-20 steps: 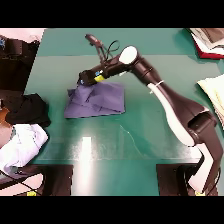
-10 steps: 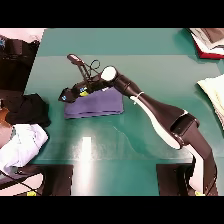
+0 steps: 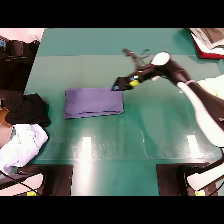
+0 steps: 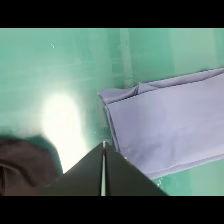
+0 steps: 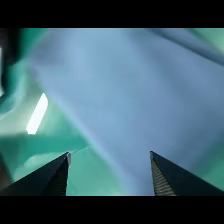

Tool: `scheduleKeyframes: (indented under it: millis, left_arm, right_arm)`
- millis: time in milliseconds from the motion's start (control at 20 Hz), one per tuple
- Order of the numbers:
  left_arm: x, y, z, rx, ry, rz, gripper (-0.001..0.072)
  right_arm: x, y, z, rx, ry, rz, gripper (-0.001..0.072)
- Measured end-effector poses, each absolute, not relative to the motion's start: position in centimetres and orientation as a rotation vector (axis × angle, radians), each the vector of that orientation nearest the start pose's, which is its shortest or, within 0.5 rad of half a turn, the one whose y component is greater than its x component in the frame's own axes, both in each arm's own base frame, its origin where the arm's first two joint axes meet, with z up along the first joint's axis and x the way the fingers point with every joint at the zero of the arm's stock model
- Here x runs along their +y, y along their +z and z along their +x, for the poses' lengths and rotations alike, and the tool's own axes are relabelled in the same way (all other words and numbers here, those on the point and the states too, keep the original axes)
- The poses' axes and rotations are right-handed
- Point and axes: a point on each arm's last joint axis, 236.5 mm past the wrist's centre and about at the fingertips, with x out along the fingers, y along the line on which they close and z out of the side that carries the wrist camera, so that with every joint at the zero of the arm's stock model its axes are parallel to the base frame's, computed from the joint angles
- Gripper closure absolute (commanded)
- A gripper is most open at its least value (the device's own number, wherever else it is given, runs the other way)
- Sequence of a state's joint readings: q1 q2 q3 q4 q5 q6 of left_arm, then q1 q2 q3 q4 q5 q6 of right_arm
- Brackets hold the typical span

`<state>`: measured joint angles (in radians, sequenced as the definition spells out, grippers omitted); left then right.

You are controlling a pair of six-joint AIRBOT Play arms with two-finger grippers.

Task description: Fold the shirts.

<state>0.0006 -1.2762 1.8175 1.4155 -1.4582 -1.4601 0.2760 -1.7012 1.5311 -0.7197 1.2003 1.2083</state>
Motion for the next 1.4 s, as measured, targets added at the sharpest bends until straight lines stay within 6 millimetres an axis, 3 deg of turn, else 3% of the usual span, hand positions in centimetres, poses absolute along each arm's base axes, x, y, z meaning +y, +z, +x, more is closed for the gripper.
scheduleKeyframes:
  millis: [100,250,400,750,800,850,950,1000,1150,1250,1400]
  left_arm:
    - [-3.9,23.4,41.7,0.899,-0.197,0.008,0.0679]
    - [-4.3,23.5,41.7,0.897,-0.21,-0.001,0.0679]
    - [-4.5,23.5,41.6,0.897,-0.216,-0.005,0.0679]
    - [-4.6,23.1,41.0,0.927,-0.227,-0.006,0.0679]
    - [-4.6,23.0,40.9,0.933,-0.227,-0.006,0.0679]
    - [-4.6,22.9,40.8,0.938,-0.228,-0.006,0.0678]
    - [-4.7,22.8,40.7,0.944,-0.229,-0.005,0.0679]
    - [-4.7,22.8,40.6,0.95,-0.23,-0.005,0.0679]
    - [-4.7,22.7,40.5,0.953,-0.231,-0.005,0.0679]
    - [-4.7,22.7,40.5,0.956,-0.231,-0.005,0.0678]
    - [-4.7,22.7,40.5,0.956,-0.231,-0.005,0.0679]
  right_arm:
    - [25.6,1.1,41.9,1.265,0.797,0.401,-0.0008]
    - [24.0,-1.4,41.5,1.308,0.721,0.525,-0.0008]
    - [25.2,-3.5,41.3,1.346,0.713,0.637,-0.0008]
    - [32.2,-5.4,40.8,1.398,0.819,0.682,-0.0007]
    - [33.1,-5.6,40.7,1.402,0.834,0.679,0.0021]
    - [33.8,-5.8,40.5,1.408,0.846,0.673,0.0171]
    - [34.9,-6.5,40.4,1.41,0.849,0.65,0.0548]
    - [35.4,-6.6,40.3,1.406,0.855,0.641,0.069]
    - [36.4,-5.8,40.3,1.367,0.9,0.613,0.0693]
    - [35.9,-4.0,41.2,1.313,0.919,0.605,0.0694]
    - [32.0,0.4,43.9,1.195,0.902,0.6,0.0694]
